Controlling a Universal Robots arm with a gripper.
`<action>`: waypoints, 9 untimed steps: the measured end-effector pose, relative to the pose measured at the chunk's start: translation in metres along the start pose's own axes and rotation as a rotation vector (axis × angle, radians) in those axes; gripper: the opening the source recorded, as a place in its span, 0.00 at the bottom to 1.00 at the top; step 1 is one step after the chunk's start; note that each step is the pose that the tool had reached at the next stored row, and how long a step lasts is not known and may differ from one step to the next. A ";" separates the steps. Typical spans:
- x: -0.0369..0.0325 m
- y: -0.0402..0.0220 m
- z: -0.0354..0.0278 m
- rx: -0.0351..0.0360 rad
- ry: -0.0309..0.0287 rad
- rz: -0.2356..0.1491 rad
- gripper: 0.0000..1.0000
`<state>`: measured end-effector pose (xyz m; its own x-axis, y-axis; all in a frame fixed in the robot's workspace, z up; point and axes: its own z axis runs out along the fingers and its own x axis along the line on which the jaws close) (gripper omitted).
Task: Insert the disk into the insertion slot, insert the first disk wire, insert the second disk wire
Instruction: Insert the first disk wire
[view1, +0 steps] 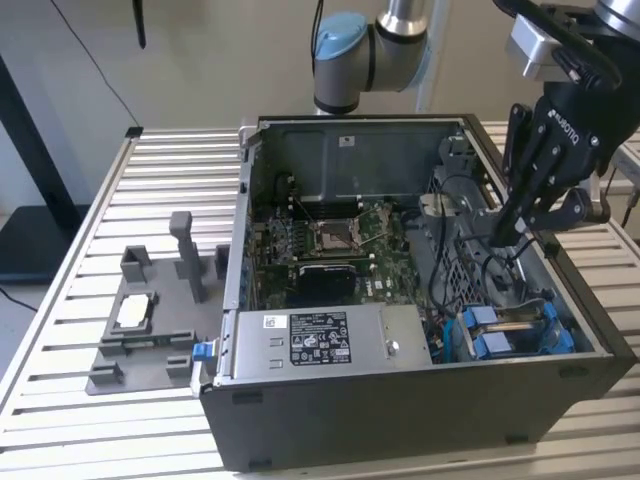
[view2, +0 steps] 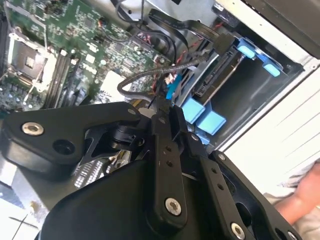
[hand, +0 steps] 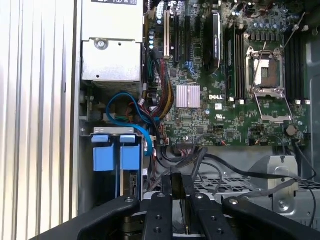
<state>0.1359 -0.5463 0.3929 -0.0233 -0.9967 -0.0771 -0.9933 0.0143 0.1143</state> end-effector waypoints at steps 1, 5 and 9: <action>0.0000 0.0000 0.0001 0.0005 0.0130 0.001 0.19; 0.0001 -0.0001 0.0010 0.0088 0.0527 0.003 0.19; 0.0001 -0.0003 0.0020 0.0372 0.0660 0.001 0.19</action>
<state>0.1360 -0.5462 0.3909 -0.0176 -0.9998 -0.0115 -0.9969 0.0167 0.0774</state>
